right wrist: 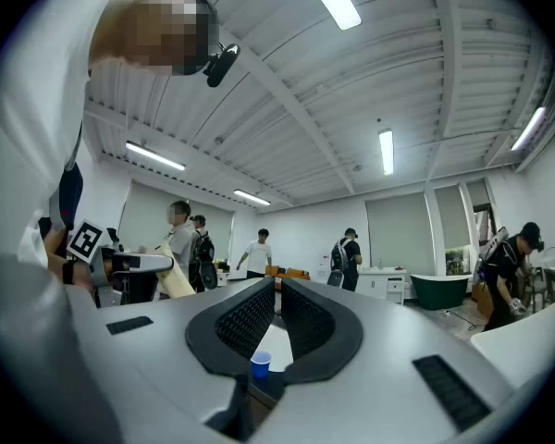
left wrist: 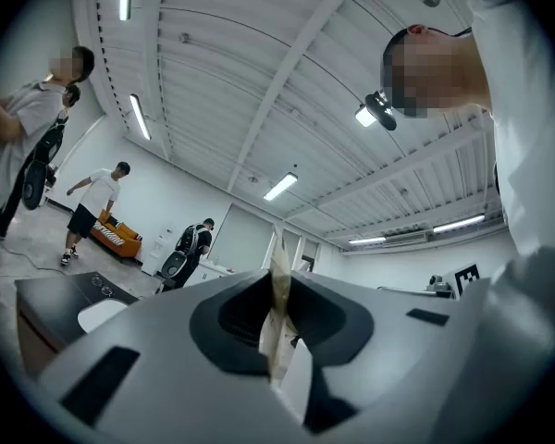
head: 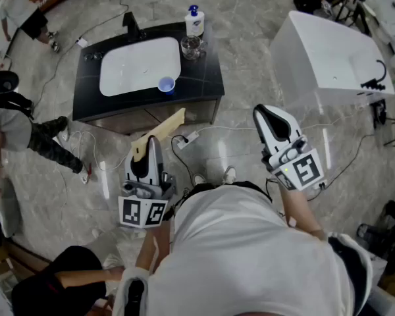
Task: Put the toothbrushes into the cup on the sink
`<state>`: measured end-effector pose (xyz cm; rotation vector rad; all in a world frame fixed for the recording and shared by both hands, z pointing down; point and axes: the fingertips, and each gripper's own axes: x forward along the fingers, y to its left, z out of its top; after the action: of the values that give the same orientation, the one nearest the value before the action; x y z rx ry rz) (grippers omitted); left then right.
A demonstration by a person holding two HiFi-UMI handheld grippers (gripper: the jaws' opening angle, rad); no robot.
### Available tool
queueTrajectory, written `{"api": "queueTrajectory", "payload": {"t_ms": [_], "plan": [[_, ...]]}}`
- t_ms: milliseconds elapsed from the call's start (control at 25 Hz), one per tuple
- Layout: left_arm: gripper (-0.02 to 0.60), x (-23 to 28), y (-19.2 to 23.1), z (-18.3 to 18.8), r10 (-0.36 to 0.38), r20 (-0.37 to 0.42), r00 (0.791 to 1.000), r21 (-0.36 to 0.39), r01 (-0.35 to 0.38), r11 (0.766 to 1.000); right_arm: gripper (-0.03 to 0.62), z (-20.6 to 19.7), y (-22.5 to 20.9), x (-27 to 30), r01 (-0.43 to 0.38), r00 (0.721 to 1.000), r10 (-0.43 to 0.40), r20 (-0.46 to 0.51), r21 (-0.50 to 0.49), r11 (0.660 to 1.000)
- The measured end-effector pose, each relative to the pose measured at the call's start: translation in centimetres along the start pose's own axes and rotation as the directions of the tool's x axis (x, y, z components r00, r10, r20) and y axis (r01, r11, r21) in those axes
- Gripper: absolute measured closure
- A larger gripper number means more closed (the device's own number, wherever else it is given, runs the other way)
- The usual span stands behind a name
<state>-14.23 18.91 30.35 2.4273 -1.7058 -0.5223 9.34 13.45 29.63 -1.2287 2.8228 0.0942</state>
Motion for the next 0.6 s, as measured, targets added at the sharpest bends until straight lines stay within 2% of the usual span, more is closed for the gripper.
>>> {"api": "queueTrajectory", "payload": {"t_ms": [320,600], "plan": [[0.531,-0.1,1.0,-0.4,-0.011,-0.004,1.000,-0.019,0.011,1.000,0.546,-0.6,0.9,0.3,0.000,1.000,0.000,-0.025,-0.007,1.000],[0.531,-0.4,2.2,-0.1,-0.018,0.004,1.000,-0.030,0.018,0.999,0.545,0.0,1.1,0.8,0.032,0.999,-0.032,0.000,-0.005,0.999]]}}
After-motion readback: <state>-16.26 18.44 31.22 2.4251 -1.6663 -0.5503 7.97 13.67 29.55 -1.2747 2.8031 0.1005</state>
